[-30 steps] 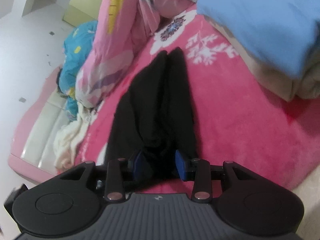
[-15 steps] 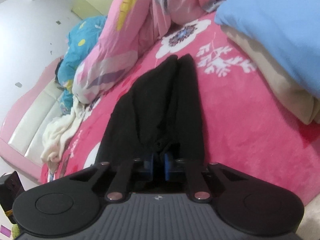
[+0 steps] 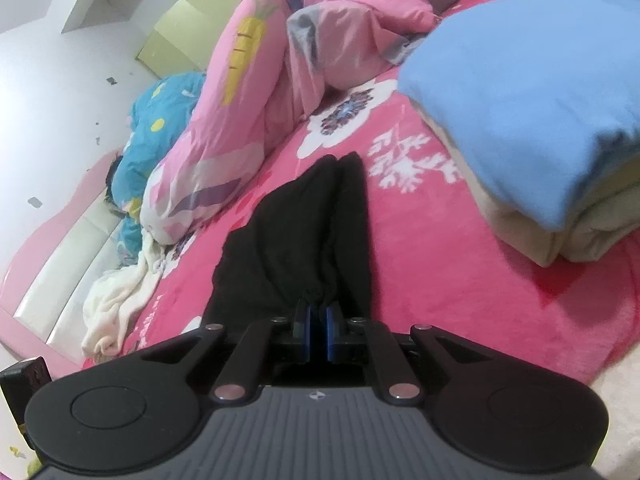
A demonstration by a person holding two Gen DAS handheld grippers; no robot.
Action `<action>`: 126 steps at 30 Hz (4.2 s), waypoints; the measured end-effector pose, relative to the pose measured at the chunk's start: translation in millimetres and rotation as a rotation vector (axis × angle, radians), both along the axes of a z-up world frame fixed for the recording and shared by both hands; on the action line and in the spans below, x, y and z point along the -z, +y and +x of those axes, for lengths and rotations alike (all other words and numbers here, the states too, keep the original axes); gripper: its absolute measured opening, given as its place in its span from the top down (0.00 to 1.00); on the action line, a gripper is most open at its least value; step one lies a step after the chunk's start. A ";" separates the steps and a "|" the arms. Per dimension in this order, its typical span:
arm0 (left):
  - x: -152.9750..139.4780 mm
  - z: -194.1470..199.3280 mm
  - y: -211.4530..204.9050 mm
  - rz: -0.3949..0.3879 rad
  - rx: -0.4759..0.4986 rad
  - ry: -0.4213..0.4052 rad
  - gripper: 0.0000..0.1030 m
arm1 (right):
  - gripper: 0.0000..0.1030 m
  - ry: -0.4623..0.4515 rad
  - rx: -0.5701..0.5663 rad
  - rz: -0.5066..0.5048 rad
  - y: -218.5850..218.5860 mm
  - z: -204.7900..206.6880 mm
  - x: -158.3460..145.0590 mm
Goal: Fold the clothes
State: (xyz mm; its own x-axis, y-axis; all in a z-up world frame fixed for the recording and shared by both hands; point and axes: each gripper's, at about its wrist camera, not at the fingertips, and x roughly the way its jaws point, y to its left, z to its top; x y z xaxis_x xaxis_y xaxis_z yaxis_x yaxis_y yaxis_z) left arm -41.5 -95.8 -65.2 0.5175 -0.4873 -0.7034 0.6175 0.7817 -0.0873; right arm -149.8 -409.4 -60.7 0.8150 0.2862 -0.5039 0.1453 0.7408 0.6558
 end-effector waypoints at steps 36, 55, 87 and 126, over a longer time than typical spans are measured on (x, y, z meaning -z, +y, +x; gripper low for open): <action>13.7 0.4 0.4 -0.022 -0.016 0.011 0.33 | 0.00 -0.159 0.197 -0.555 43.2 6.2 -68.6; 12.4 0.0 -3.6 -0.058 -0.076 0.056 0.08 | 0.00 -0.206 0.233 -0.491 35.9 -7.6 -69.5; 2.1 -5.2 -3.7 -0.068 -0.101 0.041 0.00 | 0.00 -0.191 0.203 -0.397 25.0 -6.8 -61.6; 20.3 12.9 3.4 -0.093 -0.030 0.003 0.06 | 0.90 0.071 -0.127 -0.326 -6.2 214.0 -12.5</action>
